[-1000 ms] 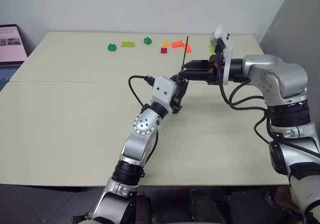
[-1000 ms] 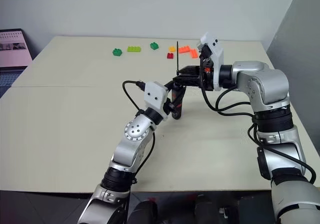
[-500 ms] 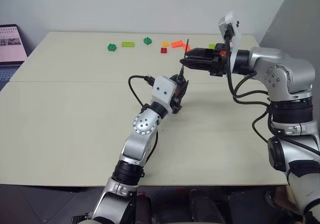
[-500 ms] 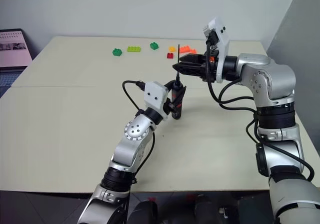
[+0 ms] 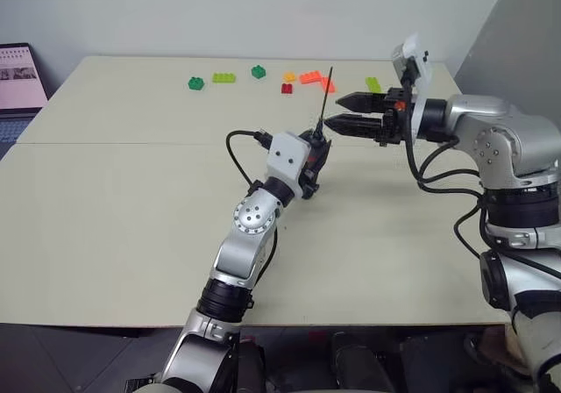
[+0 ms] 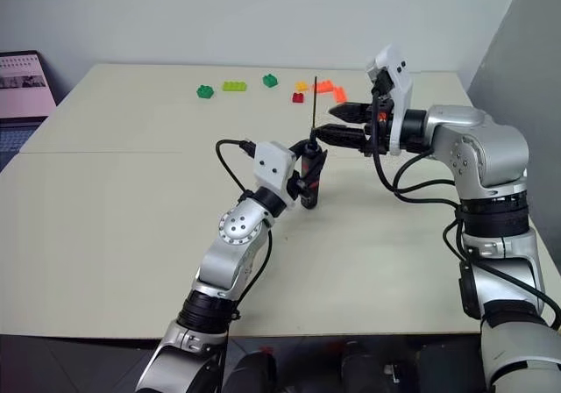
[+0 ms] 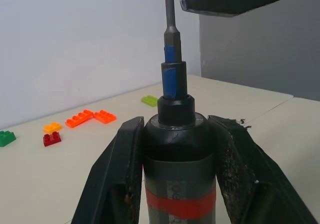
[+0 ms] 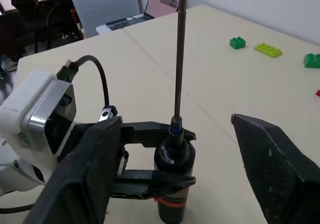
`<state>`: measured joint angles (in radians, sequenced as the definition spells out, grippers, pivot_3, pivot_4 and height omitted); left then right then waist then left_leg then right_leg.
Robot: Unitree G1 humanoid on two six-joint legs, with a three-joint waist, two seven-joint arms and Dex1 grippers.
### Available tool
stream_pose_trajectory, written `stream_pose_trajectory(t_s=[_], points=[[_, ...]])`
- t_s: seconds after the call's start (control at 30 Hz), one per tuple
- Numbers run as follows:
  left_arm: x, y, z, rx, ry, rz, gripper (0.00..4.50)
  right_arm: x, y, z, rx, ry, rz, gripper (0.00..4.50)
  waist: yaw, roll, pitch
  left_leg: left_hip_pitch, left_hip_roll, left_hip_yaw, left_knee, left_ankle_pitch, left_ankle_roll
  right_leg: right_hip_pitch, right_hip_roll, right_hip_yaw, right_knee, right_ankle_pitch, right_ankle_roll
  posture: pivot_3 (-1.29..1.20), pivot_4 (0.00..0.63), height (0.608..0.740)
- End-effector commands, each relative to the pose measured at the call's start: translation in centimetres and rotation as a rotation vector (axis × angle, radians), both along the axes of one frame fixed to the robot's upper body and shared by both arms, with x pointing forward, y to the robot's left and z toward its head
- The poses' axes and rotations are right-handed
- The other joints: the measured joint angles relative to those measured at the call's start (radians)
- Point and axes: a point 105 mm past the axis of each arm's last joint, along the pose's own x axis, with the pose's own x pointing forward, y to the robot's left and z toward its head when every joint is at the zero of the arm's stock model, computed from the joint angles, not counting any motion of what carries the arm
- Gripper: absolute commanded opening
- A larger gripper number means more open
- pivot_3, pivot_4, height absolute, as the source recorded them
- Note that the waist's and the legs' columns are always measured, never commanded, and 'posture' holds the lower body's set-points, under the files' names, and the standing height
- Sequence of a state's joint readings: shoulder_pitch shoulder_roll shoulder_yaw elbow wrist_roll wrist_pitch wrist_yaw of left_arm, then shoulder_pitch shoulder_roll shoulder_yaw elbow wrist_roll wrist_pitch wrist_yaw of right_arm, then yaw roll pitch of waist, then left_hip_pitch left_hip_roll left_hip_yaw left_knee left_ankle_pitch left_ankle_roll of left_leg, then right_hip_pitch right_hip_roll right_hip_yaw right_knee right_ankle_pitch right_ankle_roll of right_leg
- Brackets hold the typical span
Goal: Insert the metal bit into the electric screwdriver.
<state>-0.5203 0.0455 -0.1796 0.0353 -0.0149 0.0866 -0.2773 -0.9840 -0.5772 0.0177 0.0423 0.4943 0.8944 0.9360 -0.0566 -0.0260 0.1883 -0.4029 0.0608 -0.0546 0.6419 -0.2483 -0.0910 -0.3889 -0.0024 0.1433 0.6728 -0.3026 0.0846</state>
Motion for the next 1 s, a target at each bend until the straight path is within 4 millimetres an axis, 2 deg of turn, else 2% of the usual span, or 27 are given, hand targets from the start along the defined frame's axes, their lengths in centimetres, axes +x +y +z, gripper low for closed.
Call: stream_pose_trajectory(t_s=[0.03, 0.13, 0.23, 0.33, 0.43, 0.6, 0.67, 0.87, 1.0], points=[[0.2, 0.5, 2.7, -0.001, -0.105, 0.008, 1.64, -1.4, -1.6, 1.9, -0.005, -0.103, -0.034, 3.96, 0.001, 0.000, 0.000, 0.000, 0.000, 0.000, 0.000, 0.000, 0.000, 0.000, 0.000, 0.000, 0.000, 0.000, 0.000, 0.00, 0.150, 0.740], [0.8, 0.4, 4.2, 0.073, -0.168, 0.005, 1.64, -3.1, -3.0, 1.2, -0.115, -0.166, -0.034, 3.96, 0.004, 0.000, 0.000, -0.001, 0.000, 0.000, 0.000, 0.000, 0.000, -0.001, 0.000, -0.001, -0.001, 0.000, 0.000, 0.00, 0.150, 0.740], [2.1, 0.5, 5.0, 0.219, -0.206, 0.013, 1.64, -4.8, -4.2, 0.2, -0.235, -0.229, -0.028, 3.96, 0.008, 0.000, 0.001, -0.003, 0.000, -0.001, 0.000, 0.000, 0.000, -0.001, 0.000, -0.001, -0.003, 0.000, 0.000, 0.00, 0.150, 0.740], [3.4, 0.1, 4.7, 0.479, -0.216, -0.034, 1.64, -6.4, -5.2, -0.2, -0.291, -0.251, -0.034, 3.96, 0.009, 0.000, 0.001, -0.006, 0.000, -0.002, -0.002, 0.000, 0.000, -0.001, 0.000, -0.002, -0.010, 0.001, 0.002, 0.00, 0.150, 0.740], [4.3, 0.2, 3.0, 0.789, -0.200, -0.113, 1.64, -8.1, -5.9, -0.3, -0.323, -0.252, -0.033, 3.96, 0.013, 0.001, 0.001, -0.008, 0.000, -0.002, -0.002, 0.000, 0.000, -0.001, -0.001, -0.004, -0.013, 0.001, 0.002, 0.00, 0.150, 0.740], [4.8, 0.3, 0.2, 1.097, -0.194, -0.206, 1.64, -9.7, -7.0, -0.7, -0.393, -0.244, -0.083, 3.96, 0.022, 0.002, 0.002, -0.009, 0.001, -0.002, -0.003, 0.000, 0.000, -0.002, -0.001, -0.006, -0.013, 0.001, 0.002, 0.00, 0.150, 0.740], [4.6, -0.2, -0.8, 1.131, -0.175, -0.252, 1.64, -9.7, -7.7, -1.4, -0.436, -0.223, -0.124, 3.96, 0.026, 0.002, 0.002, -0.014, 0.002, -0.002, -0.003, 0.000, 0.000, -0.005, -0.002, -0.009, -0.013, 0.001, 0.001, 0.00, 0.150, 0.740], [3.3, -1.6, -3.9, 1.181, -0.083, -0.393, 1.64, -10.1, -8.7, -3.4, -0.514, -0.159, -0.156, 3.96, 0.026, 0.002, 0.002, -0.014, 0.002, -0.002, 0.000, 0.000, 0.000, -0.005, -0.002, -0.009, -0.010, 0.001, 0.001, 0.00, 0.150, 0.740], [2.6, -1.7, -5.9, 1.218, -0.005, -0.457, 1.64, -10.0, -9.1, -4.6, -0.540, -0.133, -0.168, 3.96, 0.026, 0.003, 0.002, -0.013, 0.002, -0.002, 0.002, 0.000, 0.000, -0.003, -0.002, -0.009, -0.010, 0.001, 0.002, 0.00, 0.150, 0.740]])
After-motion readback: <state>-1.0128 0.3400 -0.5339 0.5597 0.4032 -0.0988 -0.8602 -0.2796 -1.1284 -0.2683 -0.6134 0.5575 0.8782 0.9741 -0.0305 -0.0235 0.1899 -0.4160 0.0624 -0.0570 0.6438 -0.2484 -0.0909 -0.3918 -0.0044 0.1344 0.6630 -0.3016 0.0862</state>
